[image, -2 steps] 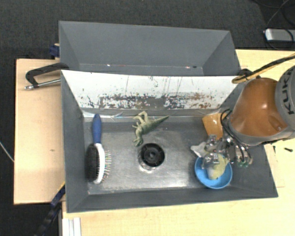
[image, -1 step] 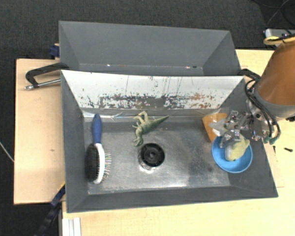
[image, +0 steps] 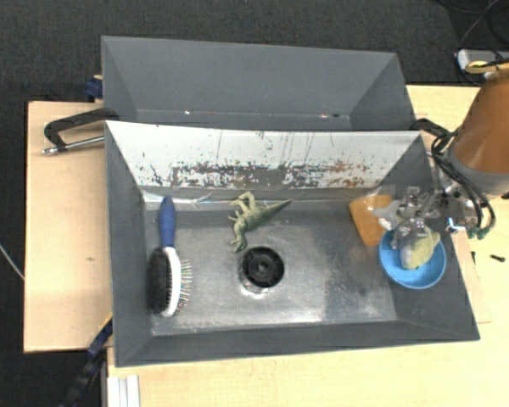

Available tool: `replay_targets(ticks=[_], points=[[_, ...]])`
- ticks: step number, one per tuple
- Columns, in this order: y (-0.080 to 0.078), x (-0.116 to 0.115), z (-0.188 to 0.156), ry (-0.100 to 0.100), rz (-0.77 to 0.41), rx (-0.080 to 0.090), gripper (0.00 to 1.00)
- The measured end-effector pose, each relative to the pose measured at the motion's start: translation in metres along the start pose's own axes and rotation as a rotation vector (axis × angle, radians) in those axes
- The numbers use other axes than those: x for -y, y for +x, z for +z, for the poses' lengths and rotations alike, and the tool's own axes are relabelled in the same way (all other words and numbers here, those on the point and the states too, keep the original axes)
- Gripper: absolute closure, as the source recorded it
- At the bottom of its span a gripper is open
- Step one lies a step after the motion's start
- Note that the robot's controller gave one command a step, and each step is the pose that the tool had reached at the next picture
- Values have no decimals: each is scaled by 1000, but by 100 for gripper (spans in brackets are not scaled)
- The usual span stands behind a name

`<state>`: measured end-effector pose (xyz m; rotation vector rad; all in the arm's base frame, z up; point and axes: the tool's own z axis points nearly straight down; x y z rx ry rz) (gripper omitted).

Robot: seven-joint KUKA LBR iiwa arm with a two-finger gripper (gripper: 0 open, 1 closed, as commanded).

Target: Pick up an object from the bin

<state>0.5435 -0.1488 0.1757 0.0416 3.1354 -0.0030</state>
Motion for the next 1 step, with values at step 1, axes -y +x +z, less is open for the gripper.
replay_targets(ticks=[1], points=[[-2, 4, -113, 2, -23, 10, 100]])
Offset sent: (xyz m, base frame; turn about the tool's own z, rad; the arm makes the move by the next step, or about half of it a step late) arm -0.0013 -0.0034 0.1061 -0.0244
